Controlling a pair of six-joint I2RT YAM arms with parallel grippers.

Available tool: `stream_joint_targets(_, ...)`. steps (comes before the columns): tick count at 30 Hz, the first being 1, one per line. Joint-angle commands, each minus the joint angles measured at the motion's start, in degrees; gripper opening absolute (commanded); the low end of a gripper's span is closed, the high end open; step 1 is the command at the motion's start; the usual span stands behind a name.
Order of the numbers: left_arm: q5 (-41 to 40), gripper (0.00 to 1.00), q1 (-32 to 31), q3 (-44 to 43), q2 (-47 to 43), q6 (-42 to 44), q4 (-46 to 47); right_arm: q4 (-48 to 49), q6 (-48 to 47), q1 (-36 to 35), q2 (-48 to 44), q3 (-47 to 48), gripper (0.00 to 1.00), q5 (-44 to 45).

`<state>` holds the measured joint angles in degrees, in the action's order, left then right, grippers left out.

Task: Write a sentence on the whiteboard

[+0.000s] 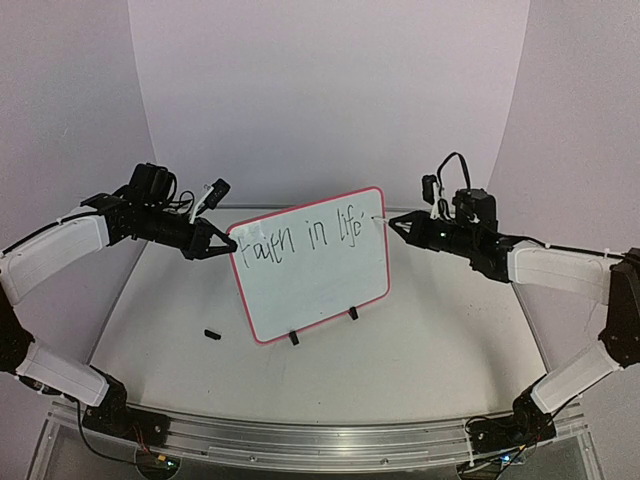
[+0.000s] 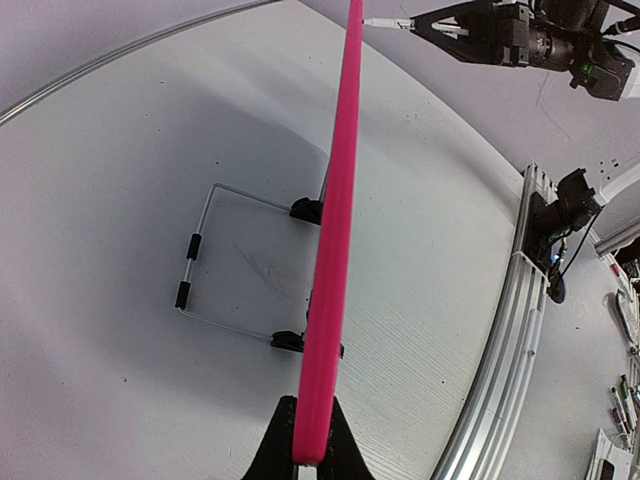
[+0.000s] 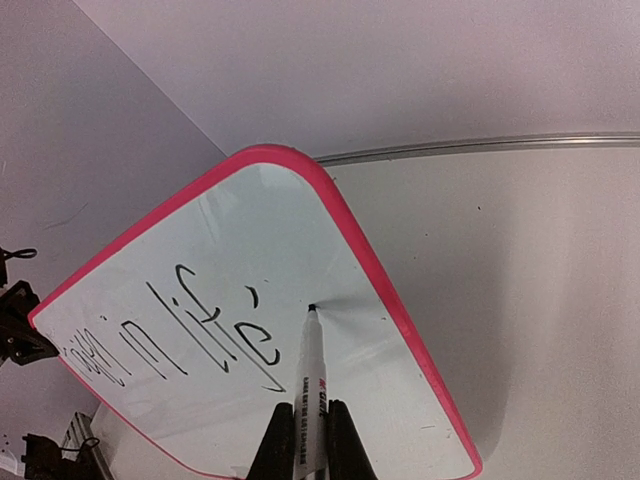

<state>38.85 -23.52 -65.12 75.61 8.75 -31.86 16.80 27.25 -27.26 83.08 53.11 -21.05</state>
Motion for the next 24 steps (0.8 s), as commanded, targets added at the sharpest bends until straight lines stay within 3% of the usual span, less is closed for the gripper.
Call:
stream_joint_targets(1,-3.1,0.00,0.0,0.6,1.5,1.6,-0.1,2.9,0.5,0.4,1.7,3.2,0.00,-2.1)
stream_joint_targets(14,-3.0,0.00,0.0,0.5,1.8,1.7,-0.1,2.7,1.2,0.4,4.2,2.0,0.00,-6.1)
stream_joint_targets(24,-2.9,0.00,0.0,0.5,1.8,1.6,-0.1,1.9,1.0,0.4,0.4,-0.8,0.00,0.6)
